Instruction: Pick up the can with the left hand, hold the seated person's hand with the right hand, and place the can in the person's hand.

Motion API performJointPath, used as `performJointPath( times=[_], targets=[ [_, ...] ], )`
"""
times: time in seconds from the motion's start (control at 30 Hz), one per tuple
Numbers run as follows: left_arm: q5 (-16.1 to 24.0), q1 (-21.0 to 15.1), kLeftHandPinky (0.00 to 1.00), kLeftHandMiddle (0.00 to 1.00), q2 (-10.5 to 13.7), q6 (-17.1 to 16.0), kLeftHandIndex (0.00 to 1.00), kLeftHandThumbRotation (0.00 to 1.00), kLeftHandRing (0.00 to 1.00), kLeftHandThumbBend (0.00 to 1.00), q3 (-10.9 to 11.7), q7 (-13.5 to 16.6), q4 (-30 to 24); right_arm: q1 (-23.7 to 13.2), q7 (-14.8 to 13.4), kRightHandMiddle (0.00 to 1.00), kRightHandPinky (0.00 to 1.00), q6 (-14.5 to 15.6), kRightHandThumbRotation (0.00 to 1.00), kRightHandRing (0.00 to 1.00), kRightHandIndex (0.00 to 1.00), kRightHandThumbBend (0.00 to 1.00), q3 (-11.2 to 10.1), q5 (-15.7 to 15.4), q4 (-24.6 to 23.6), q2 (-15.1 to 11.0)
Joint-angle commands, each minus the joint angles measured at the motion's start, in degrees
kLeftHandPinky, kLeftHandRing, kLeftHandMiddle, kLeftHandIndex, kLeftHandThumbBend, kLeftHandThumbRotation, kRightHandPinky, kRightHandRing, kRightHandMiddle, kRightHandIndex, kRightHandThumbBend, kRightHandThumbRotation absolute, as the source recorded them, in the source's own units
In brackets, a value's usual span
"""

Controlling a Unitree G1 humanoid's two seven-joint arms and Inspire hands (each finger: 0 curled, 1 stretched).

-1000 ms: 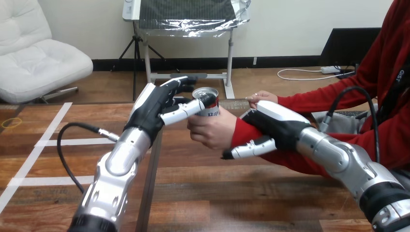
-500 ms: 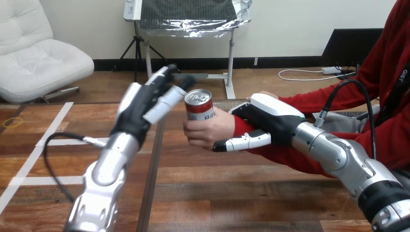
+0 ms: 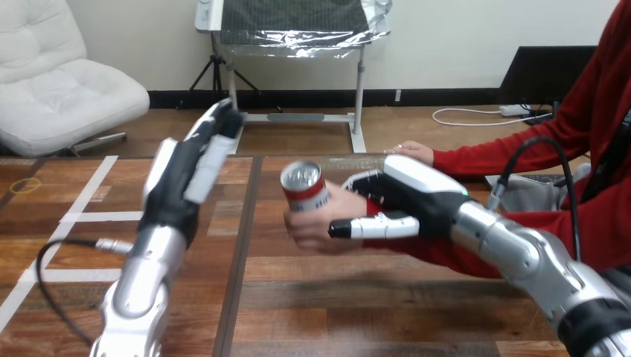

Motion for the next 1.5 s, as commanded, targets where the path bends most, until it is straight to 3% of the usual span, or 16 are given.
performJointPath(
  times=[0.0, 0.2, 0.7, 0.9, 1.2, 1.47],
  targets=[
    [-1.29, 0.7, 0.87, 0.93, -0.48, -2.57, 0.92, 1.0, 0.92, 0.87, 1.41, 0.55, -3.25, 0.36, 0.36, 0.71, 0.6, 0.93, 1.0, 0.68, 0.76, 1.0, -2.44, 1.82, -5.08, -2.0],
    [-1.95, 3.35, 0.86, 0.93, -0.86, -2.94, 0.92, 1.0, 0.92, 0.84, 1.72, 0.8, -5.62, 2.84, 0.96, 0.72, 0.61, 1.95, 1.0, 0.7, 0.76, 1.0, -3.55, 3.65, -8.4, -2.29],
    [-3.26, 11.76, 0.84, 0.91, -1.41, -1.57, 0.89, 1.0, 0.9, 0.8, 0.84, -0.46, -14.79, 11.25, 0.95, 0.76, 0.61, 9.75, 1.0, 0.74, 0.8, 1.0, -6.32, 4.54, -22.61, -2.87],
    [-4.17, 15.37, 0.82, 0.9, -2.7, -2.75, 0.87, 1.0, 0.88, 0.75, 0.54, -1.01, -17.82, 16.09, -0.74, 0.78, 0.62, 13.36, 1.0, 0.76, 0.81, 1.0, -8.66, 6.57, -29.05, -1.14],
    [-5.19, 20.48, 0.79, 0.88, -4.94, -5.76, 0.85, 1.0, 0.86, 0.64, 0.0, -1.55, -20.95, 23.79, -5.96, 0.8, 0.64, 15.57, 1.0, 0.78, 0.82, 1.0, -11.45, 9.27, -37.76, 2.41],
    [-4.86, 23.92, 0.78, 0.85, -6.44, -10.27, 0.82, 1.0, 0.83, 0.58, -1.16, -2.02, -21.63, 29.82, -9.82, 0.83, 0.68, 14.52, 1.0, 0.8, 0.85, 0.98, -12.64, 10.75, -44.4, 5.32]
  ],
)
